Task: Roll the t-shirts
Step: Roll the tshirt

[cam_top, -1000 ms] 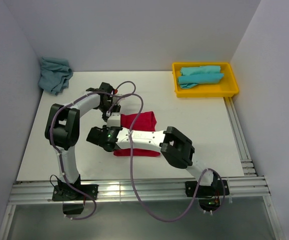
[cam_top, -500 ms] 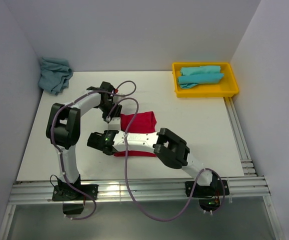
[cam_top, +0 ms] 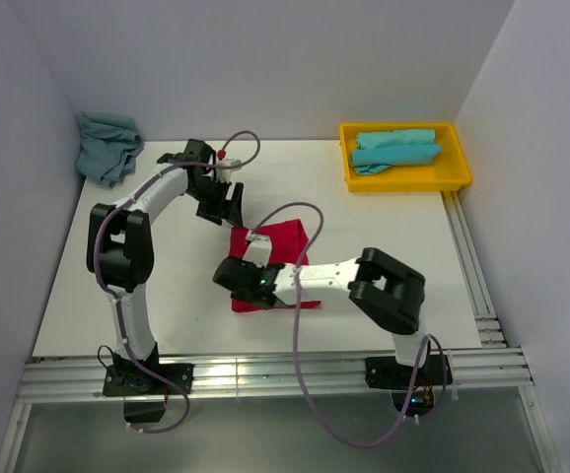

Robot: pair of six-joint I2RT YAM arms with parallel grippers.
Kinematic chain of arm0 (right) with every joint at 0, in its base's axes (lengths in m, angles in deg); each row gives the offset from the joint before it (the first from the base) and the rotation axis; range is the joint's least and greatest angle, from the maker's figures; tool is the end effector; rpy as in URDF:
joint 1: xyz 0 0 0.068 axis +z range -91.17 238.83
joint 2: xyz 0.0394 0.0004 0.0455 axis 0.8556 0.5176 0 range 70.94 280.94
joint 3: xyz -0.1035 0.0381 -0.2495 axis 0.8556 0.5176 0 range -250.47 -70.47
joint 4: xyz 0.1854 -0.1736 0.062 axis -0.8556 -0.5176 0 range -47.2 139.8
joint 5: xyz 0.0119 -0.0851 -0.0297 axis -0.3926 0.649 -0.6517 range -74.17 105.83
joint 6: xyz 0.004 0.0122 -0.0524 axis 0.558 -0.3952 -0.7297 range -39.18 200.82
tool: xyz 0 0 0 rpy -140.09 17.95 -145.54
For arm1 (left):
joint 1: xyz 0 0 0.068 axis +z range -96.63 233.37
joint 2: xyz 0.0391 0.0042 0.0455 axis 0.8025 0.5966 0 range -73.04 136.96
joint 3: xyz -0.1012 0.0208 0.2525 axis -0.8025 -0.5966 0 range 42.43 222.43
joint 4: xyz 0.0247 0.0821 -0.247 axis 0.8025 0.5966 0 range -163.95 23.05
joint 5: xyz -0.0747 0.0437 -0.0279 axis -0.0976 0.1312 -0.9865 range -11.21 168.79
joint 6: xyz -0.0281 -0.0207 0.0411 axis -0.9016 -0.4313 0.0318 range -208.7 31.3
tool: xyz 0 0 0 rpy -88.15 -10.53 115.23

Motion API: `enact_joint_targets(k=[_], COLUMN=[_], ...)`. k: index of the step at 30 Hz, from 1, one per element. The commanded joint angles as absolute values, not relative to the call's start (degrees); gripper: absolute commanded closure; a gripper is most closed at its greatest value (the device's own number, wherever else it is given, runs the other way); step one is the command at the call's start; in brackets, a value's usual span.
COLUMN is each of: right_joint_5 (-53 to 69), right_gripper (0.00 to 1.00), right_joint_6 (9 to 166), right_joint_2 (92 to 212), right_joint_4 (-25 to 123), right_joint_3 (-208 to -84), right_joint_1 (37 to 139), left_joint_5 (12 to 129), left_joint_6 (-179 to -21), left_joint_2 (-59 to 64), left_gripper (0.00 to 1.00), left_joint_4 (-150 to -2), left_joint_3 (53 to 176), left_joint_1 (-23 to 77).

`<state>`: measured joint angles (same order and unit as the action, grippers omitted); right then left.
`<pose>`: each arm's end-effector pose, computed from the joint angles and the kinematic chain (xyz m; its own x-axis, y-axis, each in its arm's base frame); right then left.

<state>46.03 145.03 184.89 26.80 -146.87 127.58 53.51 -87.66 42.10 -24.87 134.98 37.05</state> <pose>0.1651 0.3752 0.1618 -0.7820 0.1363 -0.6082 -0.0274 0.9673 0.2521 0.3937 -0.1312 0.2131 -0.9038 0.2818 -0.3220 0.3996 0.8251 -0.3995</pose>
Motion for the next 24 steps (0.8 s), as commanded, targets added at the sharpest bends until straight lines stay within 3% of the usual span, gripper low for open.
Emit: enact_joint_targets(k=[1, 7, 17, 19, 22, 24], right_joint_5=[30.9, 18.2, 10.0, 10.4, 13.1, 15.7], right_gripper=[0.95, 0.94, 0.94, 0.94, 0.92, 0.87], right_joint_6=[144.5, 149.9, 161.4, 162.6, 163.9, 163.0], right_joint_2=[178.6, 174.6, 186.7, 187.7, 186.9, 185.1], right_joint_4=[52.2, 83.1, 115.2, 115.1, 112.0, 103.5], right_joint_3=[-134.2, -116.6, -115.6, -115.6, -114.2, -114.2], right_joint_1=[124.1, 119.7, 118.4, 118.5, 118.8, 119.0], left_joint_5=[48.7, 45.0, 40.9, 40.9, 42.4, 43.0], left_joint_6=[-86.3, -84.0, -81.8, -81.9, -82.8, -83.3], left_joint_2=[40.4, 38.7, 37.7, 37.9, 38.8, 39.5], left_gripper=[0.21, 0.21, 0.25, 0.27, 0.37, 0.42], left_joint_4=[-22.6, -22.5, -26.2, -27.2, -28.3, -28.6], left_joint_3=[138.7, 134.8, 125.0, 123.2, 122.0, 121.9], left_joint_1=[39.9, 44.1, 46.9, 47.0, 47.0, 47.0])
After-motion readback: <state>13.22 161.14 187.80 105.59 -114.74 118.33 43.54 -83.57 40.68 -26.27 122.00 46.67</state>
